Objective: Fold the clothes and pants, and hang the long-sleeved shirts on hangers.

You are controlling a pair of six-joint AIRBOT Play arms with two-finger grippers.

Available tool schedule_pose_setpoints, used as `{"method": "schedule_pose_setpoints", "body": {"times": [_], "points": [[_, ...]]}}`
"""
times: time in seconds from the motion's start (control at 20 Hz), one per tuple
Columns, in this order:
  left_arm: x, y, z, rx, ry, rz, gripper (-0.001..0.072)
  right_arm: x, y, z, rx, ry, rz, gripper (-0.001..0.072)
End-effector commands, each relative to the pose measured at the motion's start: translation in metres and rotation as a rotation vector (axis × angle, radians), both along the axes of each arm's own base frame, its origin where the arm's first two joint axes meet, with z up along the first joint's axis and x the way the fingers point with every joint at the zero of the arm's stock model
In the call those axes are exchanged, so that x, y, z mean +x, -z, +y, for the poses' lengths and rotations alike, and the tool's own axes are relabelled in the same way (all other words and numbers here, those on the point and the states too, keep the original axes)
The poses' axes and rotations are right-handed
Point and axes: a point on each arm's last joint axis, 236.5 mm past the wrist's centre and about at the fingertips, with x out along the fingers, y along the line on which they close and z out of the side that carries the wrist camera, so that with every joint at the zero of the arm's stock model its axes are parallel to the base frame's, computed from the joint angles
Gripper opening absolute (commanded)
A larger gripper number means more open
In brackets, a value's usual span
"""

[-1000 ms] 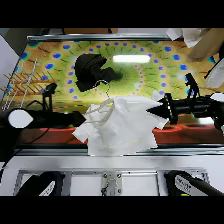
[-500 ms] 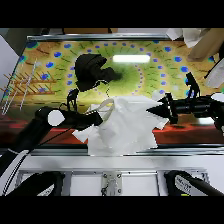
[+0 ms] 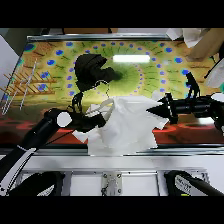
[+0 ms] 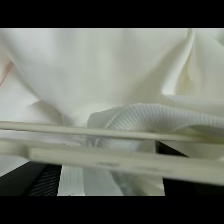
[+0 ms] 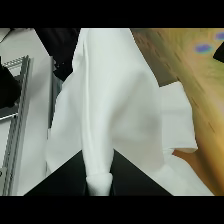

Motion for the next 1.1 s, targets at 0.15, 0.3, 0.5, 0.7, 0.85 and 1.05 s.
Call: {"method": "schedule_pose_setpoints", "body": {"times": [0.15,0.3,0.5,0.7,0.85,1.05], "points": [[0.003,0.000,0.006,-0.066,-0.124,-0.053,0.0163,0.000,-0.001,0.000,0.001,0.000,-0.001,0.0033],[0.001,-0.003,0.011,-0.084,-0.139,-0.093,0.0018,0.000,-0.004,0.001,0.018,0.007,0.025,0.0035],[0.006,-0.012,0.039,-0.070,-0.181,-0.107,0.0018,0.006,-0.029,0.004,0.126,0.063,0.155,0.0032],[0.012,-0.025,0.071,-0.060,-0.225,-0.128,0.0018,0.008,-0.053,0.012,0.119,0.145,0.130,0.0029],[0.013,-0.030,0.072,-0.062,-0.218,-0.153,0.0018,-0.003,-0.078,0.026,0.166,0.134,0.101,0.0029],[0.020,-0.026,0.087,-0.045,-0.251,-0.147,0.0018,-0.007,-0.097,0.031,0.226,0.131,0.115,0.0028]]}}
